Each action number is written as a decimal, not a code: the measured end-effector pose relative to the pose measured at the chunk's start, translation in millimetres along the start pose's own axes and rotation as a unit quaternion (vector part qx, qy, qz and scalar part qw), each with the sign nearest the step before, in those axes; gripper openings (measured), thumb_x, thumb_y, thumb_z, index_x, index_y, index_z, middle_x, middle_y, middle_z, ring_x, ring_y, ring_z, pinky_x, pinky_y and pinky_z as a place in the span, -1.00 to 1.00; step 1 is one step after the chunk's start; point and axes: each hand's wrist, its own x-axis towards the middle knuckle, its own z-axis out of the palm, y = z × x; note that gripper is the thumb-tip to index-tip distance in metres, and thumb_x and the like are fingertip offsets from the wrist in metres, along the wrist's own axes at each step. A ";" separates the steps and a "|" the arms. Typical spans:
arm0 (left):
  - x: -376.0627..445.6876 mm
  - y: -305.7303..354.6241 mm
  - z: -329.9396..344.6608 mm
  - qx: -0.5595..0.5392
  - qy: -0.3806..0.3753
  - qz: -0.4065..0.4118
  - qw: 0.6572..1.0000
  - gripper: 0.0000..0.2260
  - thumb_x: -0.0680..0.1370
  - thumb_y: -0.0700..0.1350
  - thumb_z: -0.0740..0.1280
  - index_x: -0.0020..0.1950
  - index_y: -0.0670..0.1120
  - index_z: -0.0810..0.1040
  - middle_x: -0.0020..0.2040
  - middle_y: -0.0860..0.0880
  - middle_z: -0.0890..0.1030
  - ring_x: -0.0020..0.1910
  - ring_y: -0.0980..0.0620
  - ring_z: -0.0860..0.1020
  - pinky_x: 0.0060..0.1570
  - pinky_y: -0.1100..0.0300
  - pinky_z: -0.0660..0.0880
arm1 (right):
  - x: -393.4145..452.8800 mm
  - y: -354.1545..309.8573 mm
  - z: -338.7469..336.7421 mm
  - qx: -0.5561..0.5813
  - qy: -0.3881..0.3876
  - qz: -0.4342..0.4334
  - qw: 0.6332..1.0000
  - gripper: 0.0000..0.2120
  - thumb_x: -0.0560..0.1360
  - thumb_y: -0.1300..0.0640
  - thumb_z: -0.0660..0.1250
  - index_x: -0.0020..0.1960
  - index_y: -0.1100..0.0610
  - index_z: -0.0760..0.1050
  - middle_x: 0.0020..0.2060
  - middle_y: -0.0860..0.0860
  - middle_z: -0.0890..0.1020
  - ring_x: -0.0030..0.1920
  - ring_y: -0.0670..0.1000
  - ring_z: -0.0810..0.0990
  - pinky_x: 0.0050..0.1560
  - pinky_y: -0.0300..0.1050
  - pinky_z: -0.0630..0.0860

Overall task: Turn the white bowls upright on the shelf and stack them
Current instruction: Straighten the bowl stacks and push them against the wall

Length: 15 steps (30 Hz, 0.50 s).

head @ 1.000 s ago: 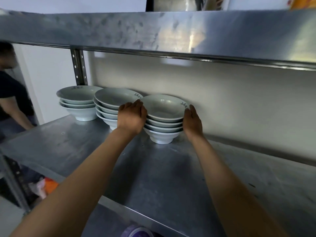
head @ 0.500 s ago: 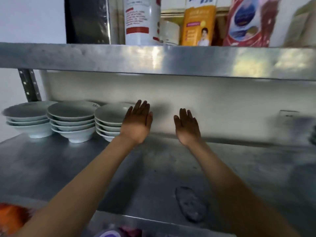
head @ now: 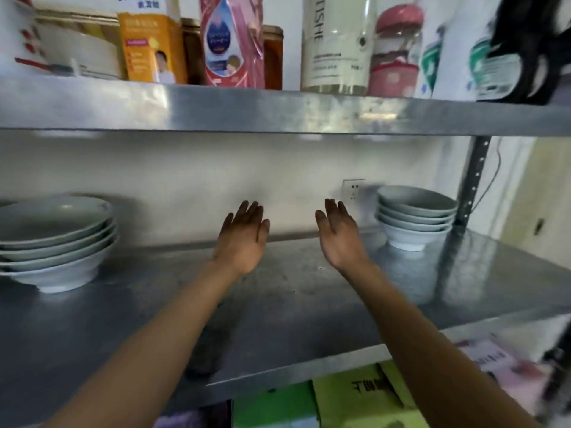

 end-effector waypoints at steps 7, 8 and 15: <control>10.1 67.8 29.8 -0.058 -0.028 0.084 0.994 -0.47 0.60 0.06 -0.15 0.49 -0.15 0.21 0.53 -0.08 0.21 0.53 -0.02 0.07 0.46 -0.01 0.09 | -28.7 46.1 -30.7 -0.044 0.039 0.051 0.997 -0.51 0.65 -0.07 -0.02 0.50 0.14 0.20 0.49 0.13 0.28 0.51 0.12 0.17 0.49 0.02 0.13; 13.4 76.3 33.6 -0.070 -0.031 0.091 0.993 -0.49 0.62 0.05 -0.13 0.50 -0.15 0.21 0.53 -0.08 0.21 0.53 -0.02 0.08 0.46 -0.01 0.09 | -30.8 53.0 -36.2 -0.054 0.042 0.054 0.996 -0.51 0.65 -0.07 -0.01 0.50 0.14 0.20 0.49 0.12 0.28 0.51 0.12 0.17 0.49 0.01 0.13; 34.1 135.3 52.2 -0.140 -0.031 0.125 0.982 -0.55 0.66 0.02 -0.06 0.52 -0.12 0.18 0.54 -0.06 0.17 0.54 -0.01 0.05 0.49 0.00 0.04 | -36.2 90.8 -71.5 -0.090 0.055 0.082 0.991 -0.51 0.65 -0.05 -0.01 0.53 0.12 0.16 0.52 0.07 0.22 0.54 0.03 0.10 0.50 -0.07 0.03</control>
